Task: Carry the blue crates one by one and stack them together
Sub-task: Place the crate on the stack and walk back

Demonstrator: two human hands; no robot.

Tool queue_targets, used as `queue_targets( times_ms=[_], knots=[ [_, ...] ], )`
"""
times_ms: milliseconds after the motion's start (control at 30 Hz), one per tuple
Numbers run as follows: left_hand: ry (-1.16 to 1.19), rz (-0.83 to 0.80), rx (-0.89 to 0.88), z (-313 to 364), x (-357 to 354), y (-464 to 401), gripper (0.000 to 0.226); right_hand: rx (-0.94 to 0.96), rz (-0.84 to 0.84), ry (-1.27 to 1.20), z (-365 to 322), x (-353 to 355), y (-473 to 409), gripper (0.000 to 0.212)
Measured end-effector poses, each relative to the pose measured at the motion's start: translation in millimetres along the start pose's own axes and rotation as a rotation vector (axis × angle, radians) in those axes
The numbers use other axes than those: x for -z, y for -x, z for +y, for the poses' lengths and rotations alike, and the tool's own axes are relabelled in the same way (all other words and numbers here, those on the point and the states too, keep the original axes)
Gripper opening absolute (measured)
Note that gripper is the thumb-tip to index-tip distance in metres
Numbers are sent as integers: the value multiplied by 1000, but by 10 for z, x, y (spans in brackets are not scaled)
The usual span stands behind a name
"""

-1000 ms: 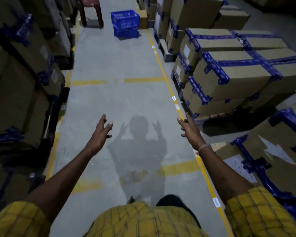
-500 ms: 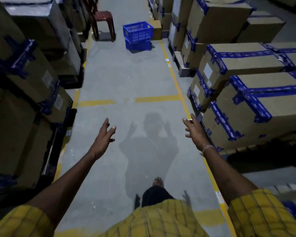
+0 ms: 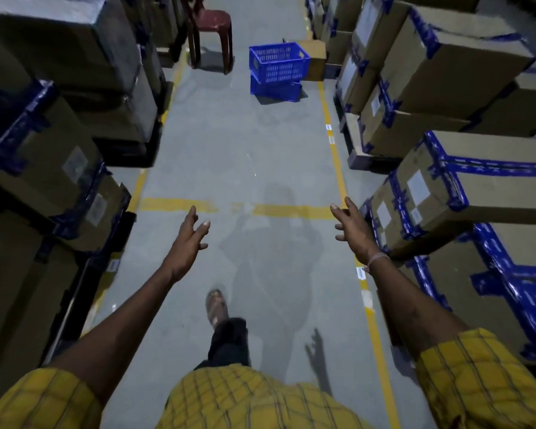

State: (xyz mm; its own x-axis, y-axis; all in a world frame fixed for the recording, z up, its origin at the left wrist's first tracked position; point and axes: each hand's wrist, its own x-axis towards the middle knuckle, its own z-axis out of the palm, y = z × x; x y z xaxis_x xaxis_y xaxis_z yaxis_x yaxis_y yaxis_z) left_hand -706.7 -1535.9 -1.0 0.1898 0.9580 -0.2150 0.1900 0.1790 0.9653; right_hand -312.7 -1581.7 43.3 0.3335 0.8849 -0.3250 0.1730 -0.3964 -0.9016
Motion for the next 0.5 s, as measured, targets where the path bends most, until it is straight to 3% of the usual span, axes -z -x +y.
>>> queue_targets(
  times_ms=[133,300,400,500],
  knots=[
    [3,11,-19,77,262,-1227,71,-8,16,-11,-302,-292,-1018,95],
    [-17,-40,5,378,599,-2590,88,-45,38,-57,-821,-710,-2144,101],
    [-73,-93,0,661,821,-3371,98,-40,70,-97,-1163,-888,-2748,87],
    [-97,-125,-14,879,999,-4033,97,-51,70,-130,-1392,-1049,-3308,90]
  ],
)
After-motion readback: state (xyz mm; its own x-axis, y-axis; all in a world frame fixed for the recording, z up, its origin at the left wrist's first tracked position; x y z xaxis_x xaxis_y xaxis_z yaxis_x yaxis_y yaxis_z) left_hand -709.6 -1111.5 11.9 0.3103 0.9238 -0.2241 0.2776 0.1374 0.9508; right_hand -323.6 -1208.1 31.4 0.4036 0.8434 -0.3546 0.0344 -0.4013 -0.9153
